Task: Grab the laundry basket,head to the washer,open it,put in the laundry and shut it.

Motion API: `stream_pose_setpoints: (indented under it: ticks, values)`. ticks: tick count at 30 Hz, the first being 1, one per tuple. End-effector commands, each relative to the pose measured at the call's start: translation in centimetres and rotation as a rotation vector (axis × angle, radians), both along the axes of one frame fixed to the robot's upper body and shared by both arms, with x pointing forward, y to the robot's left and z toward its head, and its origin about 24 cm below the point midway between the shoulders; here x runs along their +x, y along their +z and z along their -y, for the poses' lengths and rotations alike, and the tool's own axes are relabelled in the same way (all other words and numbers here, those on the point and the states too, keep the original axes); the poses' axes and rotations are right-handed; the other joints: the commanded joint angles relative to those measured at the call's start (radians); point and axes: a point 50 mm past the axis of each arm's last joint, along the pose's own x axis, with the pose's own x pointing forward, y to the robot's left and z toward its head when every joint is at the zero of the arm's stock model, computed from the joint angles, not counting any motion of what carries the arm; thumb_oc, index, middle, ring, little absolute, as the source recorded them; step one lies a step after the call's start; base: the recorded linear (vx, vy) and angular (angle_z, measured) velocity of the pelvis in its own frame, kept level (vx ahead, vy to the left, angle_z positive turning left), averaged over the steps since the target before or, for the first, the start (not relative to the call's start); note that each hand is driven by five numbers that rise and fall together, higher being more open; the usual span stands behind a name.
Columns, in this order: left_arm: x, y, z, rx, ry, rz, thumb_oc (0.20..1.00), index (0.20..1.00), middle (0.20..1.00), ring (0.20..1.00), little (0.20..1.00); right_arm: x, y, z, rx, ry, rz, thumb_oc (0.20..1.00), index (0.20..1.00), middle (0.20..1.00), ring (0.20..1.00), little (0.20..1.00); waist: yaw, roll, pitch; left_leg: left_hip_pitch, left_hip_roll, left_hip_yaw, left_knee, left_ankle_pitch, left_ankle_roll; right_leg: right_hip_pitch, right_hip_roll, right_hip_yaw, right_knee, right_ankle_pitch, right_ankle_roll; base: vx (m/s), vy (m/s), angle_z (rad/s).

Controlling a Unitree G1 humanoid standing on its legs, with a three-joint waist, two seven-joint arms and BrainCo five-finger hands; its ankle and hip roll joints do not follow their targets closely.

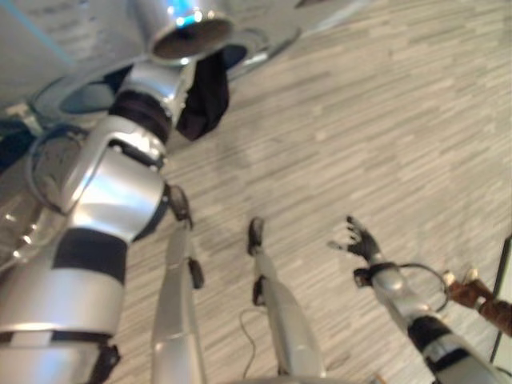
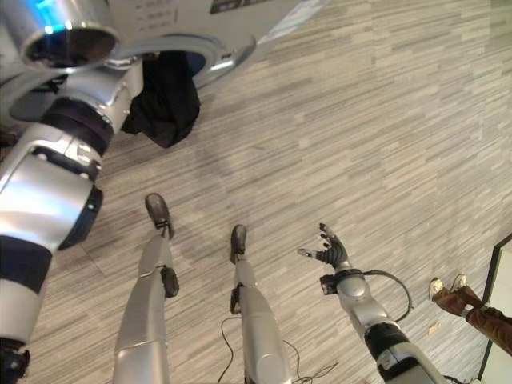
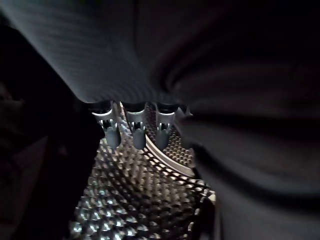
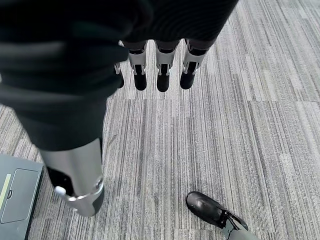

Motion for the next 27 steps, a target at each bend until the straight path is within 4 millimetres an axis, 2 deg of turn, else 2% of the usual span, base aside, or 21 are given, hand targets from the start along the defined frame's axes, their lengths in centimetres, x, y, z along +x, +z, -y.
stream_pose_setpoints:
  ticks: [1,2,4,5,6,8,9,11,12,13,15,16,17,18,19,20,22,24,25,26,27]
  values:
    - [-3.2,4.5,3.2,0.032,-0.089,0.320,1.000,1.000,1.000,1.000,1.000,-1.0,0.9,2.9,0.040,-0.128,0.055,1.000,1.000,1.000,1.000,1.000,-0.005,0.044,0.048,0.108,0.046,-0.076,0.014,-0.173,-0.090,-0.012,-0.003,-0.031,0.064,0.019,-0.009,-0.01,-0.056,0.02]
    - [-3.1,4.2,3.2,0.031,-0.087,0.316,1.000,1.000,1.000,1.000,1.000,-1.1,0.8,3.0,0.038,-0.128,0.050,1.000,1.000,1.000,1.000,1.000,-0.006,0.046,0.044,0.109,0.046,-0.077,0.014,-0.172,-0.091,-0.011,-0.003,-0.031,0.064,0.019,-0.010,-0.01,-0.061,0.04]
    - [-3.3,1.8,2.3,0.036,-0.080,0.325,1.000,1.000,1.000,1.000,1.000,-1.7,0.5,2.9,0.062,-0.144,0.054,1.000,1.000,1.000,1.000,1.000,0.008,0.042,0.055,0.108,0.044,-0.083,0.013,-0.170,-0.093,-0.012,-0.002,-0.038,0.069,0.013,-0.014,-0.02,-0.045,0.10]
    - [-3.4,0.1,1.6,0.044,-0.070,0.313,1.000,1.000,1.000,1.000,1.000,-2.1,0.3,2.9,0.075,-0.154,0.051,1.000,1.000,1.000,1.000,1.000,0.016,0.043,0.056,0.111,0.044,-0.084,0.012,-0.169,-0.094,-0.009,-0.001,-0.040,0.071,0.011,-0.016,-0.02,-0.050,0.10]
    - [-3.8,-2.8,0.3,0.055,-0.061,0.287,1.000,1.000,1.000,1.000,1.000,-2.4,0.2,3.0,0.093,-0.177,0.056,1.000,1.000,1.000,1.000,1.000,0.033,0.044,0.062,0.118,0.044,-0.088,0.008,-0.168,-0.095,-0.007,0.001,-0.045,0.080,0.004,-0.021,-0.02,-0.042,0.08]
    - [-4.4,-5.9,-0.8,0.078,-0.074,0.245,1.000,1.000,1.000,1.000,1.000,-2.7,0.0,3.0,0.107,-0.191,0.055,1.000,1.000,1.000,1.000,1.000,0.050,0.048,0.065,0.123,0.042,-0.088,0.006,-0.168,-0.095,-0.004,0.002,-0.048,0.088,-0.003,-0.023,-0.01,-0.015,0.03]
    - [-4.5,-6.1,-0.9,0.079,-0.073,0.241,1.000,1.000,1.000,1.000,1.000,-2.8,-0.1,3.0,0.105,-0.190,0.051,1.000,1.000,1.000,1.000,1.000,0.049,0.048,0.062,0.125,0.043,-0.088,0.006,-0.168,-0.095,-0.003,0.002,-0.048,0.088,-0.004,-0.024,0.00,0.000,0.00]
    - [-5.3,-8.6,-1.8,0.103,-0.095,0.202,1.000,1.000,1.000,1.000,1.000,-3.0,-0.2,2.9,0.117,-0.201,0.047,1.000,1.000,1.000,1.000,1.000,0.066,0.052,0.064,0.130,0.043,-0.090,0.004,-0.166,-0.095,0.000,0.003,-0.053,0.098,-0.011,-0.026,0.01,-0.029,0.04]
    - [-9.1,-15.8,-4.0,0.089,-0.212,0.052,1.000,1.000,1.000,1.000,1.000,-3.0,-0.5,2.1,0.158,-0.208,0.042,1.000,1.000,1.000,1.000,1.000,0.117,0.071,0.061,0.173,0.042,-0.094,-0.013,-0.151,-0.100,0.022,0.007,-0.060,0.130,-0.035,-0.038,0.02,-0.046,0.02]
    - [-10.0,-17.1,-4.4,0.082,-0.234,0.014,1.000,1.000,1.000,1.000,1.000,-2.7,-0.5,1.9,0.161,-0.200,0.043,1.000,1.000,1.000,1.000,1.000,0.125,0.073,0.060,0.184,0.041,-0.093,-0.015,-0.147,-0.100,0.033,0.008,-0.064,0.134,-0.039,-0.040,0.02,-0.047,0.03]
    - [-11.0,-18.3,-4.9,0.072,-0.254,-0.021,1.000,1.000,1.000,1.000,1.000,-2.6,-0.5,1.5,0.166,-0.191,0.038,1.000,1.000,1.000,1.000,1.000,0.134,0.076,0.057,0.201,0.041,-0.095,-0.020,-0.144,-0.101,0.047,0.008,-0.070,0.137,-0.042,-0.042,-0.01,0.018,0.09]
    - [-11.7,-19.4,-5.0,0.019,-0.250,-0.028,1.000,1.000,1.000,1.000,1.000,-3.3,-0.5,-0.2,0.166,-0.115,0.082,1.000,1.000,1.000,1.000,1.000,0.133,0.082,0.058,0.215,0.043,-0.087,-0.019,-0.140,-0.101,0.057,0.007,-0.068,0.143,-0.042,-0.041,-0.01,0.049,0.13]
    - [-12.6,-20.4,-5.7,0.038,-0.271,-0.085,1.000,1.000,1.000,1.000,1.000,-0.8,2.1,0.6,0.081,-0.097,0.162,1.000,1.000,1.000,1.000,1.000,0.151,0.089,0.061,0.233,0.039,-0.093,-0.022,-0.141,-0.100,0.070,0.005,-0.069,0.150,-0.046,-0.044,-0.01,0.096,0.09]
    - [-13.7,-20.7,-6.2,0.040,-0.267,-0.069,1.000,1.000,1.000,1.000,1.000,-2.6,0.8,-0.3,0.136,-0.073,0.135,1.000,1.000,1.000,1.000,1.000,0.146,0.095,0.061,0.255,0.040,-0.086,-0.022,-0.141,-0.100,0.082,0.008,-0.066,0.161,-0.051,-0.043,-0.01,0.047,0.00]
    - [-15.5,-21.4,-8.3,0.052,-0.279,-0.146,1.000,1.000,1.000,1.000,1.000,-3.2,1.9,1.0,0.092,-0.044,0.127,1.000,1.000,1.000,1.000,1.000,0.153,0.087,0.054,0.279,0.041,-0.088,-0.027,-0.146,-0.102,0.102,0.009,-0.069,0.166,-0.057,-0.044,0.00,0.031,-0.05]
    - [-16.4,-22.4,-8.1,0.018,-0.329,-0.186,1.000,1.000,1.000,1.000,1.000,-5.1,0.6,0.4,0.141,-0.037,0.082,1.000,1.000,1.000,1.000,1.000,0.159,0.090,0.053,0.295,0.042,-0.089,-0.021,-0.147,-0.101,0.115,0.008,-0.076,0.177,-0.062,-0.045,0.03,-0.026,-0.06]
    - [-19.0,-25.0,-9.4,-0.044,-0.390,-0.357,1.000,1.000,1.000,1.000,1.000,-6.7,2.5,0.4,0.119,0.072,0.098,1.000,1.000,1.000,1.000,1.000,0.183,0.088,0.035,0.390,0.045,-0.101,-0.031,-0.150,-0.104,0.192,0.004,-0.102,0.194,-0.079,-0.046,0.09,-0.046,0.06]
    - [-19.1,-26.1,-8.6,-0.126,-0.427,-0.374,1.000,1.000,1.000,1.000,1.000,-8.6,-2.1,0.4,0.169,-0.009,-0.064,1.000,1.000,1.000,1.000,1.000,0.188,0.099,0.032,0.459,0.039,-0.101,-0.033,-0.153,-0.100,0.241,0.001,-0.105,0.213,-0.087,-0.045,0.07,0.030,0.12]
    - [-19.1,-26.1,-8.6,-0.125,-0.427,-0.373,1.000,1.000,1.000,1.000,1.000,-8.6,-2.1,0.4,0.170,-0.009,-0.062,1.000,1.000,1.000,1.000,1.000,0.189,0.098,0.036,0.465,0.038,-0.101,-0.034,-0.154,-0.100,0.246,0.001,-0.105,0.214,-0.088,-0.045,0.09,0.104,0.18]
    - [-19.4,-27.0,-8.6,-0.225,-0.426,-0.395,1.000,1.000,1.000,1.000,1.000,-8.2,-4.4,0.4,0.151,-0.075,-0.141,1.000,1.000,1.000,1.000,1.000,0.203,0.116,0.030,0.534,0.036,-0.104,-0.036,-0.168,-0.093,0.295,-0.004,-0.110,0.242,-0.111,-0.047,0.07,0.062,0.24]
    - [-19.4,-27.0,-8.7,-0.224,-0.426,-0.392,1.000,1.000,1.000,1.000,1.000,-8.0,-4.4,0.4,0.151,-0.074,-0.138,1.000,1.000,1.000,1.000,1.000,0.202,0.115,0.039,0.543,0.035,-0.104,-0.038,-0.169,-0.093,0.303,-0.005,-0.110,0.243,-0.112,-0.047,0.10,0.070,0.26]
